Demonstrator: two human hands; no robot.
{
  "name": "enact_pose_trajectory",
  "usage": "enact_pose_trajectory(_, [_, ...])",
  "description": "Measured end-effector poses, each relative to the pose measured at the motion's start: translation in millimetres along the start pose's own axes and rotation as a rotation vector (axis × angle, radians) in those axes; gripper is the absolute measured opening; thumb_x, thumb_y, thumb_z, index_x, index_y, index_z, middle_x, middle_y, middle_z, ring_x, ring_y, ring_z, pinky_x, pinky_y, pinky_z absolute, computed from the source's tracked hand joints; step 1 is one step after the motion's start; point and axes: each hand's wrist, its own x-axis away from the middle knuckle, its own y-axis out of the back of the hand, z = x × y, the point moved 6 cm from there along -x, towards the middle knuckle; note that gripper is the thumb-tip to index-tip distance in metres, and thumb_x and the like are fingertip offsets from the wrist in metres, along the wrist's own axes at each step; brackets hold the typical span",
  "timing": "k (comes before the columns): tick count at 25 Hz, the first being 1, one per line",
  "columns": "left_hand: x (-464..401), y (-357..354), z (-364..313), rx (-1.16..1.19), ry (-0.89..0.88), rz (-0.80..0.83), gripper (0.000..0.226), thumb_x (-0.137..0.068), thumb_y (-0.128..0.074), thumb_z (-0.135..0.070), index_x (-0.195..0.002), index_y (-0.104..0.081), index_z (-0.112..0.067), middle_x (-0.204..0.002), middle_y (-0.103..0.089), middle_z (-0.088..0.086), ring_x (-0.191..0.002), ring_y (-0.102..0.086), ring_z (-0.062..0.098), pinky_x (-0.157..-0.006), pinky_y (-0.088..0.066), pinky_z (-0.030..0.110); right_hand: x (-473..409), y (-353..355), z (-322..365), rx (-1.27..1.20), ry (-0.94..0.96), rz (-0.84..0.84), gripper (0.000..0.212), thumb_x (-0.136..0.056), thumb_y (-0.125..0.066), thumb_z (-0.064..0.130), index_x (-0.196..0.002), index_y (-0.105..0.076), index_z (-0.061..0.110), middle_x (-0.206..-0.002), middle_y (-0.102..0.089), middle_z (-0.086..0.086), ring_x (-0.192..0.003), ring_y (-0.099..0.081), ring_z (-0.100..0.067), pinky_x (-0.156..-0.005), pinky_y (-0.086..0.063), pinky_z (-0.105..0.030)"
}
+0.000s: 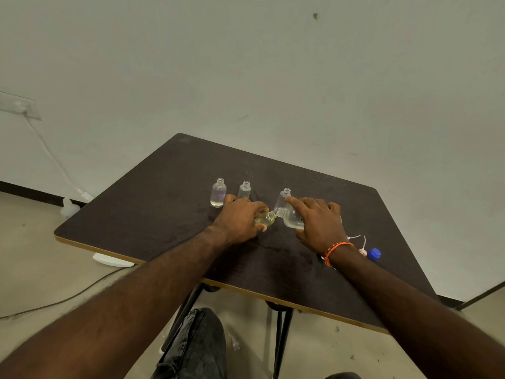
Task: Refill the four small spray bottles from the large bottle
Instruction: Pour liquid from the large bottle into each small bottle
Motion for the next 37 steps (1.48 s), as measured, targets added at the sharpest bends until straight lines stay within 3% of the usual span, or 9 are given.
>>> enact_pose_trajectory(19, [-0.5, -3.1, 3.0, 0.018, -0.005, 0.0, 0.051, -0.089, -0.073, -0.049, -0.136, -0.06, -0.033, -0.118, -0.07, -0.007, -0.116, -0.058, 0.014, -0.108, -0.027, 0.043, -1.7, 3.4, 1.5, 0.032, 0.007, 0.006, 0.08, -0.076, -0.071, 0.031, -0.146, -0.036, 0.039, -0.131, -0.059, 0.004, -0.117, -0.055, -0.026, -0.098, -0.033, -0.049])
enact_pose_trajectory(37, [-2.4, -4.7, 4.1, 0.026, -0.005, -0.001, 0.054, -0.09, -0.074, -0.049, -0.139, -0.058, -0.032, -0.123, -0.07, -0.005, -0.118, -0.057, 0.015, -0.108, -0.028, 0.042, -2.6, 3.6, 1.7, 0.012, 0.013, 0.005, 0.079, -0.079, -0.072, 0.032, -0.149, -0.035, 0.037, -0.133, -0.059, 0.002, -0.12, -0.053, -0.026, -0.101, -0.032, -0.049])
